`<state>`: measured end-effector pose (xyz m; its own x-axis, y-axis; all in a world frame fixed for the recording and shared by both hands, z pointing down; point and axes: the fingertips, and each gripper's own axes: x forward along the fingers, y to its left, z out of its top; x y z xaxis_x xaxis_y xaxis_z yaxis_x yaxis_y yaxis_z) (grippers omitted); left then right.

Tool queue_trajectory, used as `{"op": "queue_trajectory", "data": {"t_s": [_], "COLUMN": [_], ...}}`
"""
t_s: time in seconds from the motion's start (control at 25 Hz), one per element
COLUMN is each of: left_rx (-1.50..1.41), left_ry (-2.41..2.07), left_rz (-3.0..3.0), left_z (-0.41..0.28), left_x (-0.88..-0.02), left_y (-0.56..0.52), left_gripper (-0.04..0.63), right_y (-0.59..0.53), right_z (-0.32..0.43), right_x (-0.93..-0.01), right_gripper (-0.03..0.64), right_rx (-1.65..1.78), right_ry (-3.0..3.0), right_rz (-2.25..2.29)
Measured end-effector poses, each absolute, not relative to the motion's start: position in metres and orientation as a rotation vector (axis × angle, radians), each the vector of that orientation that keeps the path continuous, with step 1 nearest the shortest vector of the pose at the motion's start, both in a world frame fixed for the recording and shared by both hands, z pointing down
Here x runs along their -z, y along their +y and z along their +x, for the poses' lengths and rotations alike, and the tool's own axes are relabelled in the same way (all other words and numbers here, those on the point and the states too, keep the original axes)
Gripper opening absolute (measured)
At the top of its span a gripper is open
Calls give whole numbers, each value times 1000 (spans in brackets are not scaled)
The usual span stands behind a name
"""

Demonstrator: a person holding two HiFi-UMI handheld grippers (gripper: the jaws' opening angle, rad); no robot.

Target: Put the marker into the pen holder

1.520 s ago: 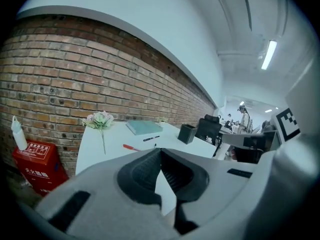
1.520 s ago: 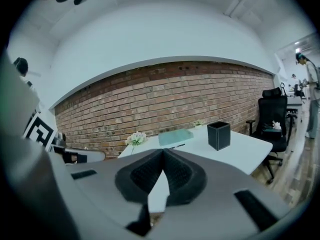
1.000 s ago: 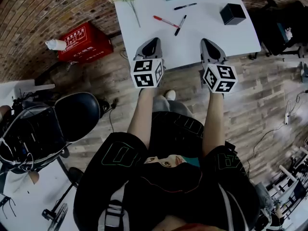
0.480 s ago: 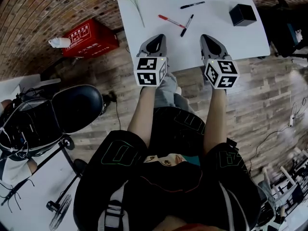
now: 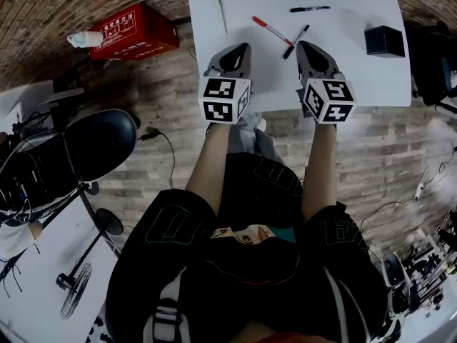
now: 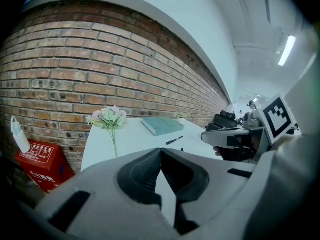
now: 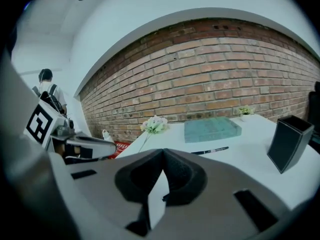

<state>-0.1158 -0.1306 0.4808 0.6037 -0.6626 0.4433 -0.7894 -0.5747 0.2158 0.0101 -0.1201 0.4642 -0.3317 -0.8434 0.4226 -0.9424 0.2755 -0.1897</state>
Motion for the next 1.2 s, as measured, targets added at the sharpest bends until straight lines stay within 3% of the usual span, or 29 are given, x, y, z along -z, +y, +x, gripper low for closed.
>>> {"op": "queue_trajectory", "data": {"t_s": [0.8,1.2], "left_rx": [-467,-480], "left_ry": [-1292,-1373], "left_rz": [2357,2324], "left_z": [-153,-171], "left_x": [-508,-515], "left_y": [-194,-219], "left_gripper": [5,5], "right_y": [-202,-224], "right_z": [-55,-77], "right_x": [-519,-550], "right_gripper": [8,51], "right_rx": [-528,-512], "right_ry": [-2215,-2124], "right_rz": [1129,901]}}
